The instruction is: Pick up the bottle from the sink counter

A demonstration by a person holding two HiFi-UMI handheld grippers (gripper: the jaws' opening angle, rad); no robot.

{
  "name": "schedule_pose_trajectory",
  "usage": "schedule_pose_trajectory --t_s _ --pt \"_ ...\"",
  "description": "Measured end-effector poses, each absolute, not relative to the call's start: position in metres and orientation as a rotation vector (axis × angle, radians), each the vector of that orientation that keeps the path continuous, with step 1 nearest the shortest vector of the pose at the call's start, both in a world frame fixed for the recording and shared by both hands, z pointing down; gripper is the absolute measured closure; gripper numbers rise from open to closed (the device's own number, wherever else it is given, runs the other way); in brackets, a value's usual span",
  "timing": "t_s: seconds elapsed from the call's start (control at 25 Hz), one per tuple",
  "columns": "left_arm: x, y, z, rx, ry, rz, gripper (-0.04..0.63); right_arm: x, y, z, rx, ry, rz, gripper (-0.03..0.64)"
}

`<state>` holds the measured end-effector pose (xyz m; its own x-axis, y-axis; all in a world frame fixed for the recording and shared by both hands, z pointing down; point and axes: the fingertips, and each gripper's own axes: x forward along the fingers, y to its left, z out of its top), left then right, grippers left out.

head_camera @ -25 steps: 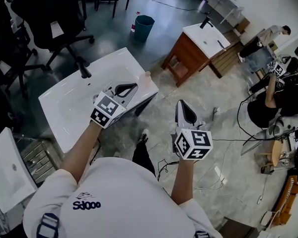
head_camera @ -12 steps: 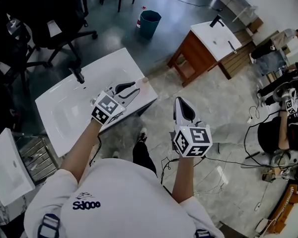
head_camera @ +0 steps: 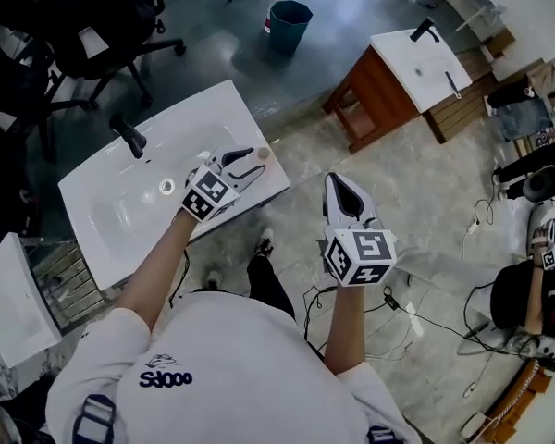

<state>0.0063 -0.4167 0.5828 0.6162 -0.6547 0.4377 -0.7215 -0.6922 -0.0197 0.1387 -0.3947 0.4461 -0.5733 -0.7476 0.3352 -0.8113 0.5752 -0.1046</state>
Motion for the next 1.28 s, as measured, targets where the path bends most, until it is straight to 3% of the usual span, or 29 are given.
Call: schedule_pose_trajectory --t_s 0.56,1.28 --pt "0.012 -0.449 0.662 2.514 -1.206 0.73 0.396 0.146 -0.435 0.5 1.211 -2.498 0.511 0.606" --pt "0.035 -0.467 0.667 2.616 -1.264 0.618 0.431 0.167 -0.431 0.526 1.242 -2.402 0.592 0.607"
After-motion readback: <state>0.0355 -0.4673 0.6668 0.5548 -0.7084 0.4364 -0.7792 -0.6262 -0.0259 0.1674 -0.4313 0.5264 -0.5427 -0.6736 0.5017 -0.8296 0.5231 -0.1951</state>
